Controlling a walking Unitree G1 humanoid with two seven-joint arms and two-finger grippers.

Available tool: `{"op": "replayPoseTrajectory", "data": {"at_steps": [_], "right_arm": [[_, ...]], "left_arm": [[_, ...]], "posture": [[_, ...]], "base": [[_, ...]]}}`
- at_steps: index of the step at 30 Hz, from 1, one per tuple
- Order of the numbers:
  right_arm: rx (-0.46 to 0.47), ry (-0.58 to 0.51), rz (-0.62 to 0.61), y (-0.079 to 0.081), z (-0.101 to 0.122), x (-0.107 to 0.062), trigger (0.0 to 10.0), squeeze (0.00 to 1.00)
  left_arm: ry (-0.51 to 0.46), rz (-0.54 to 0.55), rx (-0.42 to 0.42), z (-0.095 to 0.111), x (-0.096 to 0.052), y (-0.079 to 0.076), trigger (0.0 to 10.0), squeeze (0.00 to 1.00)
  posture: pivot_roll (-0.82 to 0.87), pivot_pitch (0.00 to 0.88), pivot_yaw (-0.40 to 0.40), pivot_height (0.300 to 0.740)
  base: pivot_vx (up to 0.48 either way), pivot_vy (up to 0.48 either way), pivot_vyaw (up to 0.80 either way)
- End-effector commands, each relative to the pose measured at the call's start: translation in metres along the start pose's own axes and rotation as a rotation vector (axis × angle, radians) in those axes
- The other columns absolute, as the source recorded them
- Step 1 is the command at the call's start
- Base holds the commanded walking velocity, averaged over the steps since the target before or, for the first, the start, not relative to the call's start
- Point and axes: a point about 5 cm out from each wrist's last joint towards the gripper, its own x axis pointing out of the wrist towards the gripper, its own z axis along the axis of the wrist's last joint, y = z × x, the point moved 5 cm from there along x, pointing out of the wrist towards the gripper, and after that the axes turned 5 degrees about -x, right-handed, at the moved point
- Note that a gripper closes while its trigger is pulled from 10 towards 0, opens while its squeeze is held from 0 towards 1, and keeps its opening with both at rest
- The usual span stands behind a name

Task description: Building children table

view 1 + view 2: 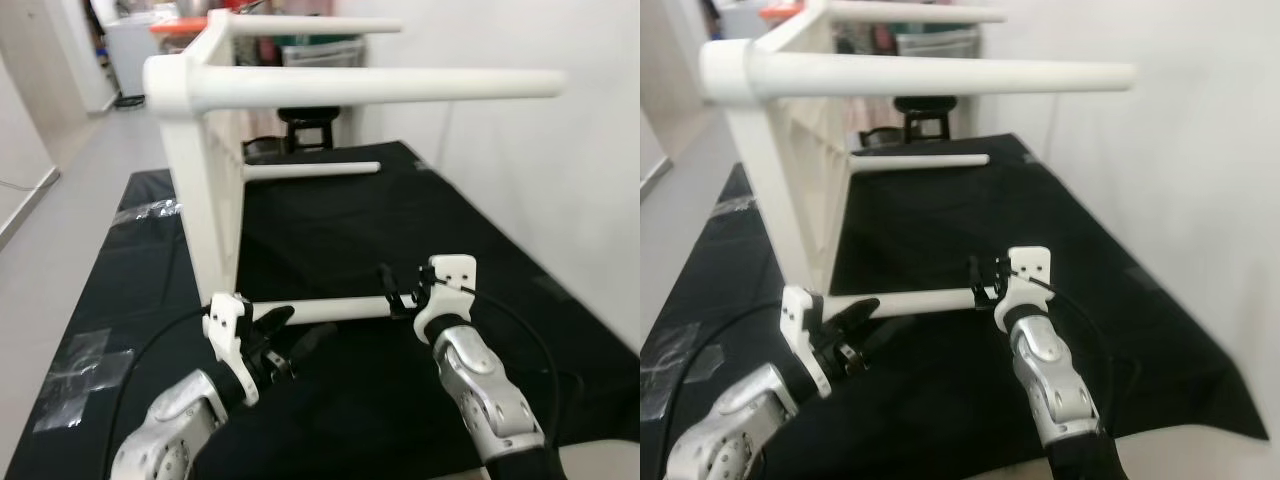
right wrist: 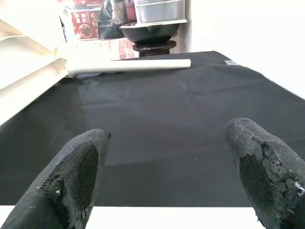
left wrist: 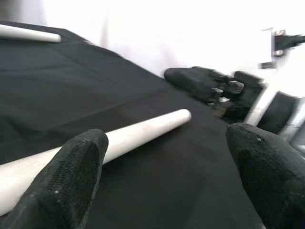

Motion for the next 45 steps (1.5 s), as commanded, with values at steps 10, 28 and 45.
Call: {"op": "replayPoseTrajectory", "data": {"at_steps": [10, 28, 45], "right_arm": [[-0.090, 0.023, 0.074, 0.023, -0.016, -0.001, 10.0, 0.00], [-0.104, 0.049, 0.074, 0.026, -0.028, 0.004, 10.0, 0.00], [-0.057, 0.059, 0.102, 0.030, -0.032, 0.012, 10.0, 0.00]], "left_arm": [[0.028, 0.270, 0.088, -0.016, -0.010, 0.037, 10.0, 0.00], [0.050, 0.351, 0.275, -0.023, -0.010, 0.043, 10.0, 0.00], [0.045, 0.369, 0.319, -0.025, -0.002, 0.047, 10.0, 0.00]], "posture": [[-0.08, 0.000, -0.022, 0.740], [-0.07, 0.000, -0.021, 0.740], [-0.07, 0.000, -0.019, 0.740]], "base": [[0.000, 0.000, 0.00], [0.000, 0.000, 0.00], [0.000, 0.000, 0.00]]}}
